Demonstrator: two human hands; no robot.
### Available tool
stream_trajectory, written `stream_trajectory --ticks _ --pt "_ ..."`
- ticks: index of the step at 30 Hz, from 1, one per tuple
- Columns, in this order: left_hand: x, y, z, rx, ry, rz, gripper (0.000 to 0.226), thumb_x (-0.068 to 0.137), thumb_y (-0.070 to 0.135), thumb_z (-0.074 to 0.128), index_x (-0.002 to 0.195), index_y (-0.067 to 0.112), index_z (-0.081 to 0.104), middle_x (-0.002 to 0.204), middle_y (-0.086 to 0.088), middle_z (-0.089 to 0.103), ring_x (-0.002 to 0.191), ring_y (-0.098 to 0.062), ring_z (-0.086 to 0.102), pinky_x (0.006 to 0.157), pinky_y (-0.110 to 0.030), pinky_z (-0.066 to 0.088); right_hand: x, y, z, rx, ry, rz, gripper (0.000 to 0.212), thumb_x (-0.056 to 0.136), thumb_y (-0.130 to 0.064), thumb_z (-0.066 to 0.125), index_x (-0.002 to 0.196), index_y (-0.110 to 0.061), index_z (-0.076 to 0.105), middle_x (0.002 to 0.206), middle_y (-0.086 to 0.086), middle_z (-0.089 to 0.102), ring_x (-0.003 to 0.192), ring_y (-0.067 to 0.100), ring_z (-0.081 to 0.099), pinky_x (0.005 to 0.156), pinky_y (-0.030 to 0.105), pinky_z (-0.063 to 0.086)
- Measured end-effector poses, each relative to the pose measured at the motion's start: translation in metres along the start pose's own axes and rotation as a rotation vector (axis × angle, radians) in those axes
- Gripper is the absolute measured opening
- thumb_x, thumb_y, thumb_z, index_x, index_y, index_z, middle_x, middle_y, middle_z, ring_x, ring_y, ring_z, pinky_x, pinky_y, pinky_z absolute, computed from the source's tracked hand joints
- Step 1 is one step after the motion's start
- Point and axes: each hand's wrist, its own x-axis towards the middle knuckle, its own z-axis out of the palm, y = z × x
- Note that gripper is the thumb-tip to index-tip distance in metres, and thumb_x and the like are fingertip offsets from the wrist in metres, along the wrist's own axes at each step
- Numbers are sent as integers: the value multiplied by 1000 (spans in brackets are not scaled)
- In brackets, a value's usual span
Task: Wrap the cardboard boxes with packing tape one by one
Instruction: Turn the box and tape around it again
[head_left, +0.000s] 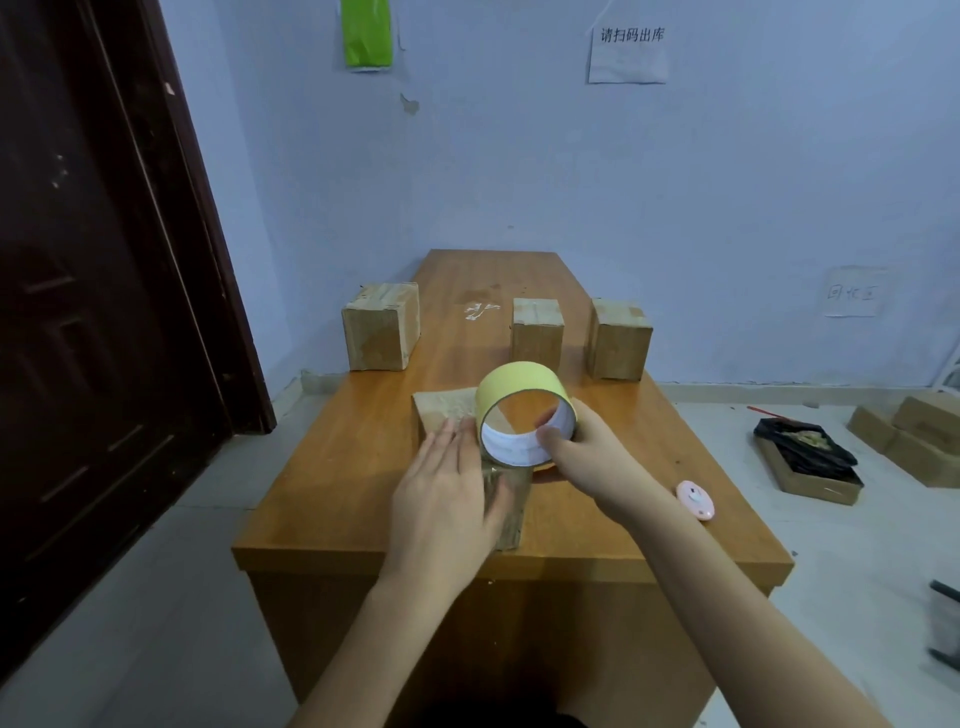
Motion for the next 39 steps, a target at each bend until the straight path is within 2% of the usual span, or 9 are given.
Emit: stream_trajectory --ticks 4,8,14,19,23,27,30,33,39 --pt "-4 -14 2 85 20 70 57 81 38 67 126 5 57 127 -10 59 118 -21 56 99 -34 31 2 -4 -12 156 -122 54 11 94 -1 50 98 -10 47 101 14 51 84 23 63 58 28 58" --pt "-2 -20 2 65 -47 110 64 87 46 56 140 14 41 144 -1 41 133 -11 36 108 -28 20 0 5 -13 461 -51 167 17 88 1 57 102 -7 50 99 15 54 83 25 65 58 33 58" --pt "9 -36 5 9 -110 167 72 89 52 45 148 23 15 151 13 11 137 1 5 110 -20 4 -2 11 3 226 -46 61 11 92 -19 62 99 -11 58 98 8 65 89 19 66 64 27 58" --pt "26 -48 9 -138 -187 194 73 92 47 48 144 34 -1 148 21 4 134 3 3 107 -21 13 1 11 -1 106 5 -7 8 100 -17 46 106 -12 46 103 9 56 73 14 68 51 23 55" --pt "29 -57 11 -101 -192 224 72 90 50 46 145 32 2 148 18 7 134 2 7 108 -19 8 0 17 -5 292 -9 50 17 99 -10 45 115 -4 46 112 21 58 77 25 72 57 34 60" --pt "28 -55 15 -25 -174 225 80 88 59 42 150 23 7 148 16 0 132 5 -1 107 -18 -3 -9 39 2 564 114 135 19 95 -7 52 113 -3 49 116 22 57 78 25 72 64 41 61" --pt "28 -52 15 -4 -172 209 81 86 62 41 149 23 8 148 16 -1 131 6 -4 106 -20 -7 -7 40 11 587 171 136 24 92 -11 59 115 -8 53 111 14 61 84 24 70 63 35 61" --pt "26 -52 13 -1 -180 201 80 87 61 42 150 23 11 152 14 4 130 6 -3 106 -20 -5 -5 36 19 500 155 126 11 90 -18 64 99 -18 57 104 7 64 90 21 66 58 26 58" --pt "29 -48 15 7 -149 188 75 89 58 42 149 24 14 155 10 11 128 8 -2 105 -17 1 -6 49 20 612 202 237 5 93 -8 59 95 -11 54 88 16 66 61 21 71 52 29 57"
